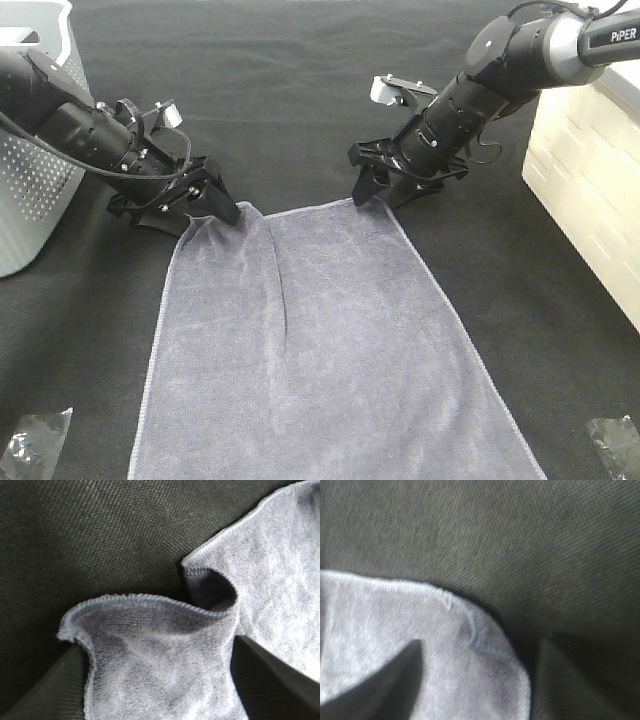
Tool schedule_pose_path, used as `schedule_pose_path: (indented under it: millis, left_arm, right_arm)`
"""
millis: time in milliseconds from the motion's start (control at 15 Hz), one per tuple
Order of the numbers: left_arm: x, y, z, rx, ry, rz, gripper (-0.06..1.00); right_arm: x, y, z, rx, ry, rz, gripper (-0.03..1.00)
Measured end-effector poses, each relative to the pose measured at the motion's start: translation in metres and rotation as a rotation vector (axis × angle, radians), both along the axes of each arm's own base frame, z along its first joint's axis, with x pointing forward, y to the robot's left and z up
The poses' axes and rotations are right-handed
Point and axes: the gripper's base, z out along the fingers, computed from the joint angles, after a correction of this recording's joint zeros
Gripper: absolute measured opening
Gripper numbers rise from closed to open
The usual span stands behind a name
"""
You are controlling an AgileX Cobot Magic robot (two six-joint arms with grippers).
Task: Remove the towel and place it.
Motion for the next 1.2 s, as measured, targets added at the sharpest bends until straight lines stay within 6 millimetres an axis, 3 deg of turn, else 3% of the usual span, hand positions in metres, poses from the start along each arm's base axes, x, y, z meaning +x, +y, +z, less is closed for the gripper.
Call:
schedule_pose_path:
  millis: [333,533,800,1000,1200]
  left_arm:
    - [-0.001,0.001,-0.007,0.017,0.009,-0.011,0.37]
    - [-0.001,0.002,-0.009,0.024,0.014,-0.015,0.23]
    - [0.0,0.002,-0.01,0.03,0.004,-0.007,0.2]
    - [0.0,0.001,-0.011,0.038,-0.006,-0.003,0.02]
    - [0.0,0.001,-0.011,0.038,-0.006,-0.002,0.01]
  right_arm:
    - [0.005,-0.001,0.001,-0.004,-0.057,-0.02,0.27]
    - [0.006,-0.001,0.001,-0.009,-0.067,-0.019,0.11]
    - [0.007,-0.001,0.001,-0.01,-0.072,-0.022,0.02]
    - [0.007,-0.001,0.001,-0.01,-0.072,-0.022,0.02]
    - [0.007,-0.001,0.001,-0.01,-0.07,-0.021,0.02]
